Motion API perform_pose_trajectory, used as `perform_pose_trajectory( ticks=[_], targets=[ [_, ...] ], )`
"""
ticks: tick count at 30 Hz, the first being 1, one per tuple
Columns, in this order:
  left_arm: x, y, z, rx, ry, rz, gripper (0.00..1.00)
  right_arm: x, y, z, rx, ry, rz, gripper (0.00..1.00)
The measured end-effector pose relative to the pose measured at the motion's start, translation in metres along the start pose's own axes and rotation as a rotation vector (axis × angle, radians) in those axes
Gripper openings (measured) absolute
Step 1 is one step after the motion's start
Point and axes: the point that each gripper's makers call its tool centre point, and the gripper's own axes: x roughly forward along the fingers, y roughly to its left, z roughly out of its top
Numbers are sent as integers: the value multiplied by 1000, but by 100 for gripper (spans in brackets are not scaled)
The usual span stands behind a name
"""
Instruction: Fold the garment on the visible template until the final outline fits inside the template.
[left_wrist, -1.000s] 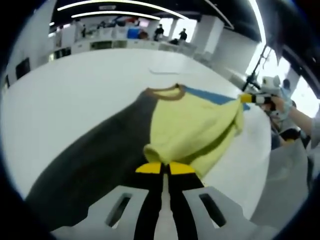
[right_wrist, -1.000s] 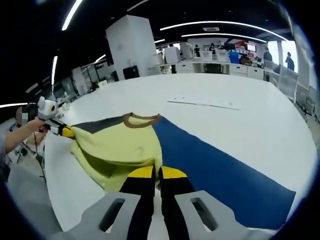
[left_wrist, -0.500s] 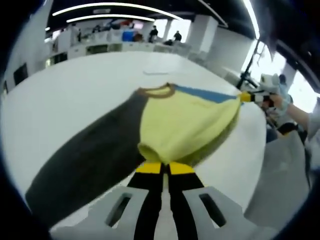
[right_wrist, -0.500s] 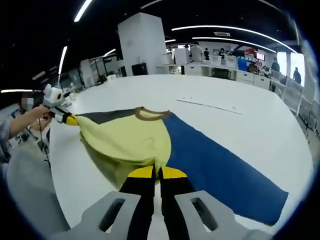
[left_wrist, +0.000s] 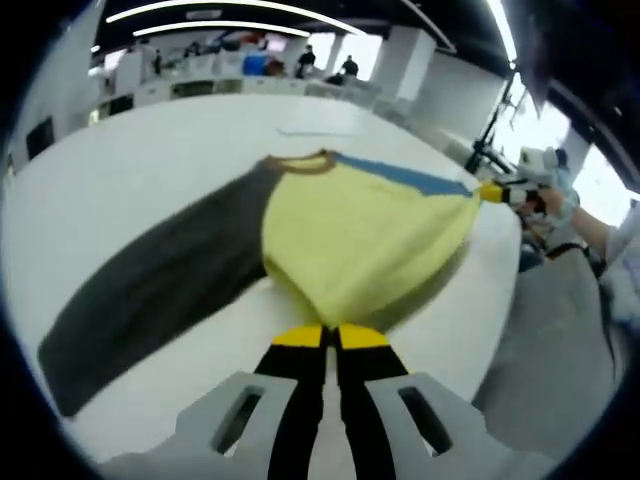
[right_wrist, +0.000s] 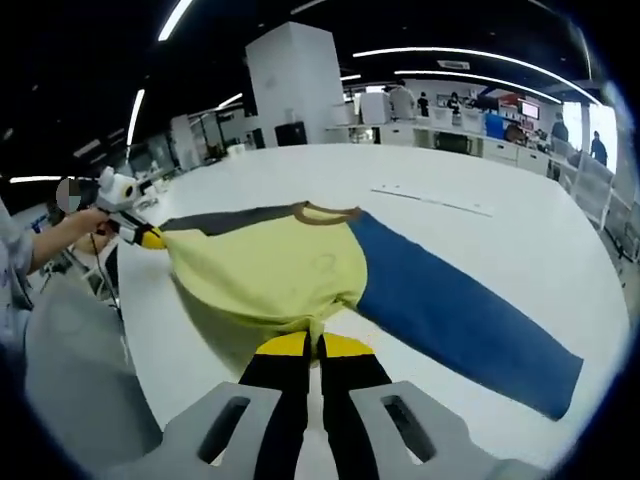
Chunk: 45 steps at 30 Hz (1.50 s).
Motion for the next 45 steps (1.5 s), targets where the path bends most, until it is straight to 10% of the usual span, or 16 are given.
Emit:
perform_pose_trajectory(
  ticks=[8,29,45],
  targets=[
    [-19,6,5,6,-25,2,0,-18,16,14,-25,-30,26,4],
    [-54,-7,82,253,-92,60,0,-46,9,82,-194,-112,20,4],
    [-84,-36,87,304,-84,28,0,-65,30,67,-250,-83,58,4]
  ],
)
